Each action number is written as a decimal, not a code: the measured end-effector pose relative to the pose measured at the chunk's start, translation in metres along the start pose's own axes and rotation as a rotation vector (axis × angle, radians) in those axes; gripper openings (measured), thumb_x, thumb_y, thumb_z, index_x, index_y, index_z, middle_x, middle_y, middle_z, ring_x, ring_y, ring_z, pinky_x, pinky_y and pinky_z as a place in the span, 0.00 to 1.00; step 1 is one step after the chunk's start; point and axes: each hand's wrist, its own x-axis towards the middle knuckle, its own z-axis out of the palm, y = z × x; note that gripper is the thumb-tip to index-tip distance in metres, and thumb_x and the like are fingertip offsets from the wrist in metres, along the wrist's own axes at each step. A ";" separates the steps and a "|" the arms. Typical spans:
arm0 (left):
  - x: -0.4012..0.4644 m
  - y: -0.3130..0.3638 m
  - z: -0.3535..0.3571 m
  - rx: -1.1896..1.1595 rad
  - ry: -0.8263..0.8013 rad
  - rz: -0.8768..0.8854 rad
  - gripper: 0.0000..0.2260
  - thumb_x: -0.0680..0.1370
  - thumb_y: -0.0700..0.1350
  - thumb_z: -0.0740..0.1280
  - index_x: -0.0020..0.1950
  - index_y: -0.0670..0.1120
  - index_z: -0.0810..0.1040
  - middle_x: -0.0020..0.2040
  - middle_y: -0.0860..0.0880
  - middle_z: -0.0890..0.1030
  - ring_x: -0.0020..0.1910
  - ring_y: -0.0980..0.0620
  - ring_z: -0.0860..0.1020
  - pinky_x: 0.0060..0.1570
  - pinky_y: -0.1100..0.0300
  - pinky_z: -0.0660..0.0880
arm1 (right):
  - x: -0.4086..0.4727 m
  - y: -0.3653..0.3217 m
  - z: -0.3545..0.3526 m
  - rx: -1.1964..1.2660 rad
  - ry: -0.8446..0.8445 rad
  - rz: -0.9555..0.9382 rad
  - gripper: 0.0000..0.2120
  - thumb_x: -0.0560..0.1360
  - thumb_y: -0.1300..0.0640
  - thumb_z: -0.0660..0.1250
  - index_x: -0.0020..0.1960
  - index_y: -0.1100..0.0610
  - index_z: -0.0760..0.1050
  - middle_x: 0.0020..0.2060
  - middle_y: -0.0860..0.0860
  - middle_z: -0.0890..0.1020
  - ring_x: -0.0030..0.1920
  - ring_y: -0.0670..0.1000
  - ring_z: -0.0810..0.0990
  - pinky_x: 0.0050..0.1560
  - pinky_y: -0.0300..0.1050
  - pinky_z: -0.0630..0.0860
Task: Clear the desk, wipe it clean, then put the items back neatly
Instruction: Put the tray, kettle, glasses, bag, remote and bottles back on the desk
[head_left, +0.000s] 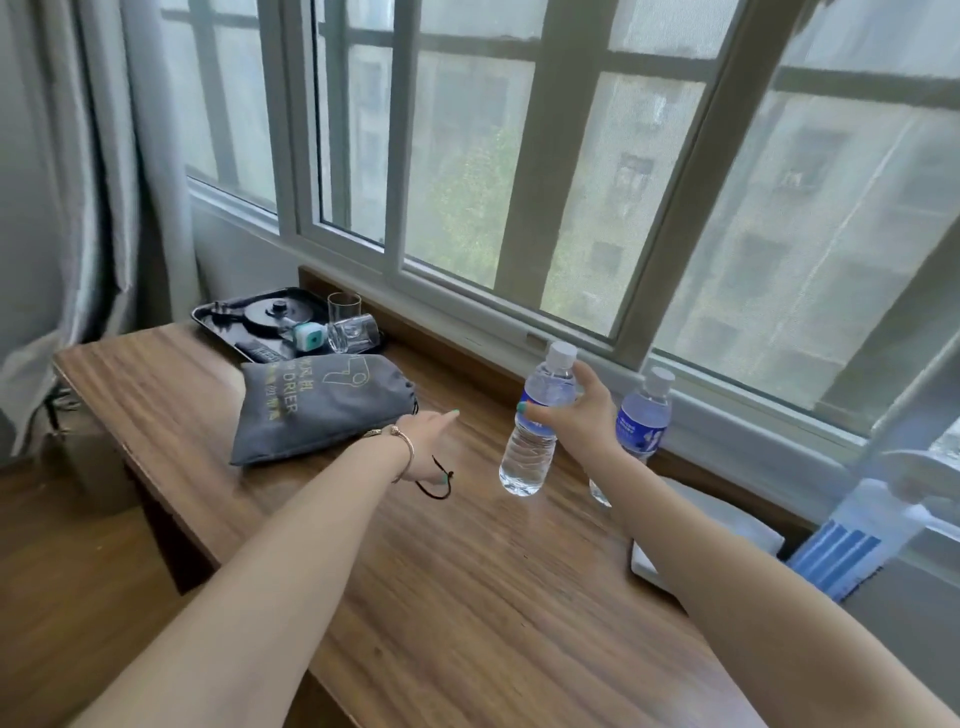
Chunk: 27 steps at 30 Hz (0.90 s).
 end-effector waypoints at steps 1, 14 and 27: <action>0.008 0.001 -0.001 0.011 -0.006 0.009 0.43 0.74 0.52 0.71 0.79 0.53 0.46 0.78 0.49 0.55 0.75 0.44 0.57 0.72 0.51 0.60 | 0.008 0.002 0.003 0.015 -0.008 0.015 0.37 0.63 0.57 0.82 0.69 0.51 0.70 0.54 0.44 0.76 0.56 0.48 0.75 0.54 0.45 0.73; 0.086 0.007 0.025 0.040 -0.051 -0.030 0.46 0.71 0.58 0.71 0.78 0.57 0.43 0.79 0.50 0.48 0.77 0.45 0.50 0.74 0.46 0.56 | 0.099 0.032 0.058 0.058 -0.050 0.075 0.39 0.61 0.56 0.82 0.69 0.49 0.72 0.59 0.46 0.78 0.59 0.50 0.77 0.53 0.43 0.72; 0.117 0.003 0.040 -0.018 -0.065 -0.025 0.48 0.70 0.58 0.72 0.78 0.58 0.41 0.79 0.48 0.49 0.76 0.43 0.53 0.73 0.47 0.56 | 0.125 0.040 0.070 0.130 -0.066 0.127 0.42 0.65 0.54 0.81 0.74 0.46 0.64 0.67 0.48 0.74 0.67 0.53 0.73 0.62 0.46 0.71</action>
